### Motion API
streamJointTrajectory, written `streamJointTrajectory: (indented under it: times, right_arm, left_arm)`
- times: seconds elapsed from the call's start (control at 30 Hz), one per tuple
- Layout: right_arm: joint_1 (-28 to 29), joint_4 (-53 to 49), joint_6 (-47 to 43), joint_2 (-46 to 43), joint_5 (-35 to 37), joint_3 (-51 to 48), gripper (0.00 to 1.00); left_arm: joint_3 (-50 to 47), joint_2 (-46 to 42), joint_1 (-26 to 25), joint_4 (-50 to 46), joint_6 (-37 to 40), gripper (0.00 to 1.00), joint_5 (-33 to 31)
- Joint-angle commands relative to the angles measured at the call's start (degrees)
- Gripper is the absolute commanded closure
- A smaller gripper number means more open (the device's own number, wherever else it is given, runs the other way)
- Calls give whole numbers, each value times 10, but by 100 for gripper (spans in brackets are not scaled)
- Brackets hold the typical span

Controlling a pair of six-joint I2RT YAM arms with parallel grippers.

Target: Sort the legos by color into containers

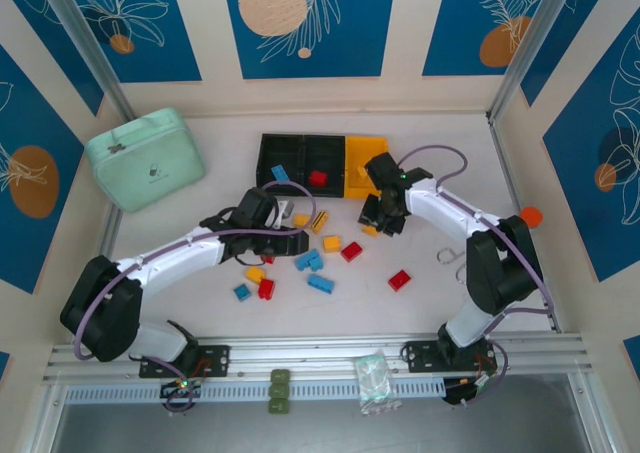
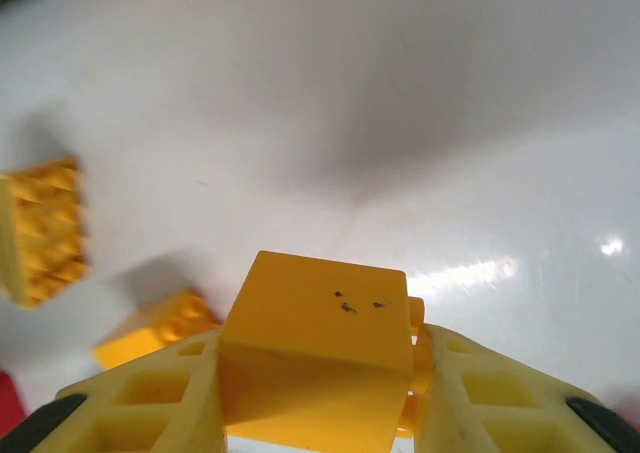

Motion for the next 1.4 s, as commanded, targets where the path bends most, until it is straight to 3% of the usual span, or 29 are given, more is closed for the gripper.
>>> streamJointTrajectory:
  times: [0.0,0.53,0.87,1.13,1.37]
  right_arm:
    - [-20,-20,-38,12,6,58,63]
    - [-93,-82,-100,284,-4,424,61]
    - [-101,-149,-114,425,-4,615,60]
    - [-99,-166,-121,457,0,658,57]
    - [-92,-173,-123,465,12,666,48]
  left_arm:
    - [7,-16,-6,10,-17,43,-7]
    - [0,-31,-13,-14,-40,43,-28]
    - [6,-25,-14,-32,-40,43,-37]
    - [12,-12,-14,-33,-35,43,-36]
    - [14,-3,-14,-28,-34,43,-30]
